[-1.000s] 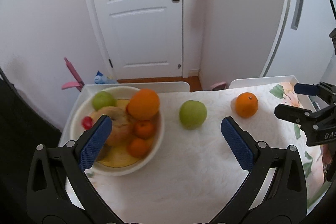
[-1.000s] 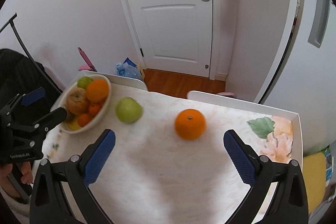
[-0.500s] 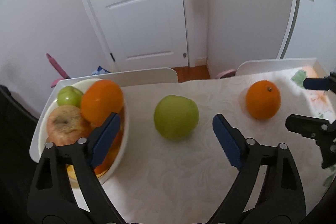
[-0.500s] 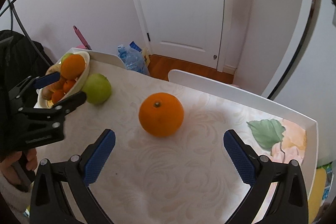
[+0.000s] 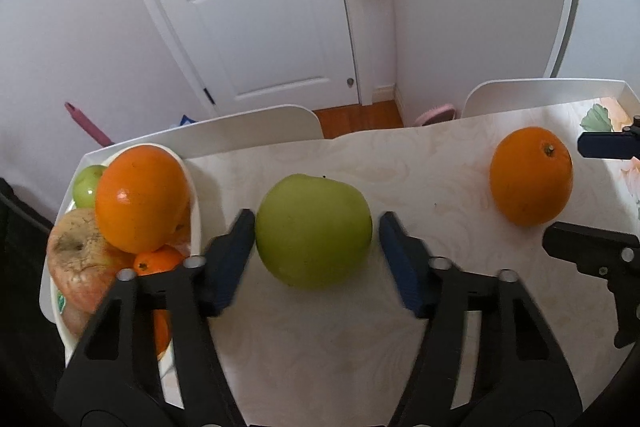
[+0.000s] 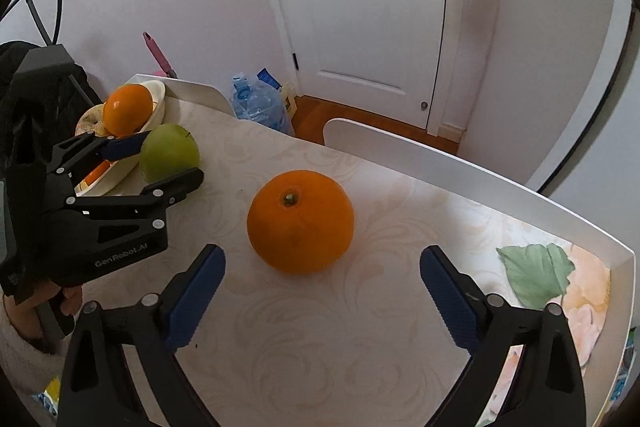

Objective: Organize fruits
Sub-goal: 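Grasp the green apple with the left gripper while the right gripper grasps the last orange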

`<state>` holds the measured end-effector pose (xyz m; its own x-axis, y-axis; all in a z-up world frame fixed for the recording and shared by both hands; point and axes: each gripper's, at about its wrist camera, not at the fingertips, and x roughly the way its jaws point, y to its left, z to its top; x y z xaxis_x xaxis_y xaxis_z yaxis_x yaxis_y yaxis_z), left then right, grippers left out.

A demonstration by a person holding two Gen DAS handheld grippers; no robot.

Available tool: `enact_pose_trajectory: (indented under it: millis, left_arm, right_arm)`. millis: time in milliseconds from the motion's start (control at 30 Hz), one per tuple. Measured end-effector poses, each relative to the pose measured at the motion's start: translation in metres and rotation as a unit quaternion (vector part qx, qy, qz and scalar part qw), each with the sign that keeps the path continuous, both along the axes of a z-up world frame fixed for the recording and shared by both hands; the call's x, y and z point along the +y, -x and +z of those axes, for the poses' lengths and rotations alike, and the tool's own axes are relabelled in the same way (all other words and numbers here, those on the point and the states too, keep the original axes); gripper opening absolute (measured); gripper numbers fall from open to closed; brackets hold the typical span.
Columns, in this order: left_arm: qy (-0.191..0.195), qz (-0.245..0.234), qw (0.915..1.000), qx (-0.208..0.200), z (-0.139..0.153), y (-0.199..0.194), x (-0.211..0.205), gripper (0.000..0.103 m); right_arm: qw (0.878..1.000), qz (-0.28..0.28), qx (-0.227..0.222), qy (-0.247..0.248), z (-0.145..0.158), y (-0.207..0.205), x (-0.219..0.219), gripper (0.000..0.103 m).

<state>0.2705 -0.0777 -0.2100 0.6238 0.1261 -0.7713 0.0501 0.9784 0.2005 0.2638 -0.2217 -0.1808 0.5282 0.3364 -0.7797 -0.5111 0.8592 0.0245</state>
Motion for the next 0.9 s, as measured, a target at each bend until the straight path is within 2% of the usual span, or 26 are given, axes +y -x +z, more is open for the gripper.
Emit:
enact_pose_trajectory:
  millis: [200,267,367,600,900]
  left_arm:
    - [0.001,-0.007,1.0000,0.004,0.001,0.000,-0.001,0.060]
    - [0.001,-0.007,1.0000,0.006,0.001,0.000,-0.002,0.060]
    - [0.003,-0.007,0.9999,0.008,0.003,0.000,0.000,0.060]
    - [0.006,-0.005,0.9999,0.011,0.004,0.009,-0.002,0.060]
    - [0.013,-0.002,0.9999,0.010,0.006,0.025,-0.004,0.060]
  right_arm:
    - [1.000,0.004,0.003,-0.001,-0.003,-0.004,0.002,0.091]
    - [1.000,0.005,0.004,-0.001,-0.003,-0.004,0.002,0.083]
    - [1.000,0.008,0.006,0.001,-0.006,-0.007,0.004,0.076]
    - [1.000,0.018,0.002,0.002,-0.005,-0.010,0.010,0.074]
    - [0.999,0.031,-0.009,0.010,-0.002,-0.013,0.023,0.061]
